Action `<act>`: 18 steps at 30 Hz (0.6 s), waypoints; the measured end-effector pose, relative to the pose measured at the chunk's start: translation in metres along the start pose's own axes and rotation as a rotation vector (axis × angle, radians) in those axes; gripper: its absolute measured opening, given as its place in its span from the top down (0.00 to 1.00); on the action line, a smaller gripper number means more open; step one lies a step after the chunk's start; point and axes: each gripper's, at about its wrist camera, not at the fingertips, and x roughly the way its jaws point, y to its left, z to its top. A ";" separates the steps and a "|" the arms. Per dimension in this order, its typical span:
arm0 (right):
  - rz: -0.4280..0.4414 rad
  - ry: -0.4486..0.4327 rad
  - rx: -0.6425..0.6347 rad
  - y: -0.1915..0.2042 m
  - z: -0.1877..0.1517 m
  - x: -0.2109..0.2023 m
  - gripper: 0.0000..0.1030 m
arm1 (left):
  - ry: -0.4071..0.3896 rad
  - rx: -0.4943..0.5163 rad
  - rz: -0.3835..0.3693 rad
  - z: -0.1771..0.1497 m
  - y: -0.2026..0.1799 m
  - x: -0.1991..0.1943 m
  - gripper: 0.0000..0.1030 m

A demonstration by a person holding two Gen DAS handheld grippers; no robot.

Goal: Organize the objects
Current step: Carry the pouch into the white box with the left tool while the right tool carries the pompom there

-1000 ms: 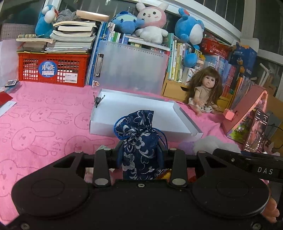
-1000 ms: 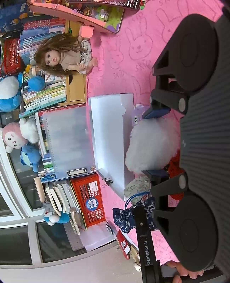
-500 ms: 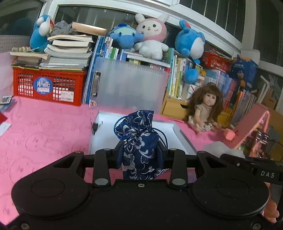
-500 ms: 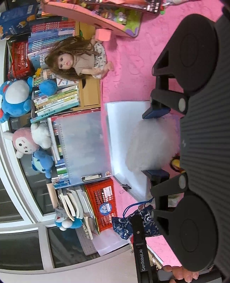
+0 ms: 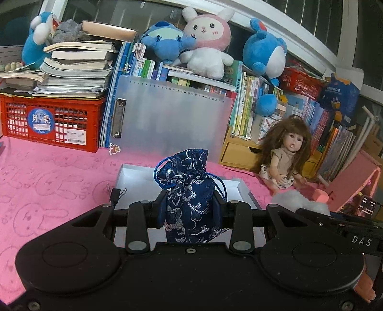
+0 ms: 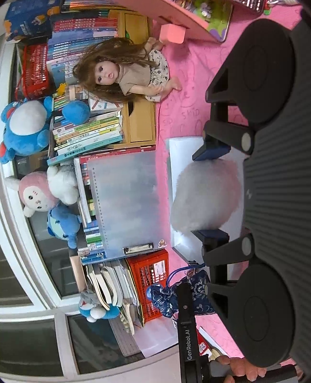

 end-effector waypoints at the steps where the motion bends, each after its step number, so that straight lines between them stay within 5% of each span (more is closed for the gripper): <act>1: -0.001 0.006 0.004 -0.002 0.002 0.005 0.42 | 0.009 0.000 0.000 0.003 0.000 0.006 0.66; 10: -0.003 0.084 0.041 -0.021 0.033 0.070 0.42 | 0.125 -0.003 0.004 0.024 0.005 0.089 0.66; 18: -0.040 0.153 0.062 -0.024 0.027 0.128 0.42 | 0.215 -0.040 -0.008 0.014 0.006 0.156 0.66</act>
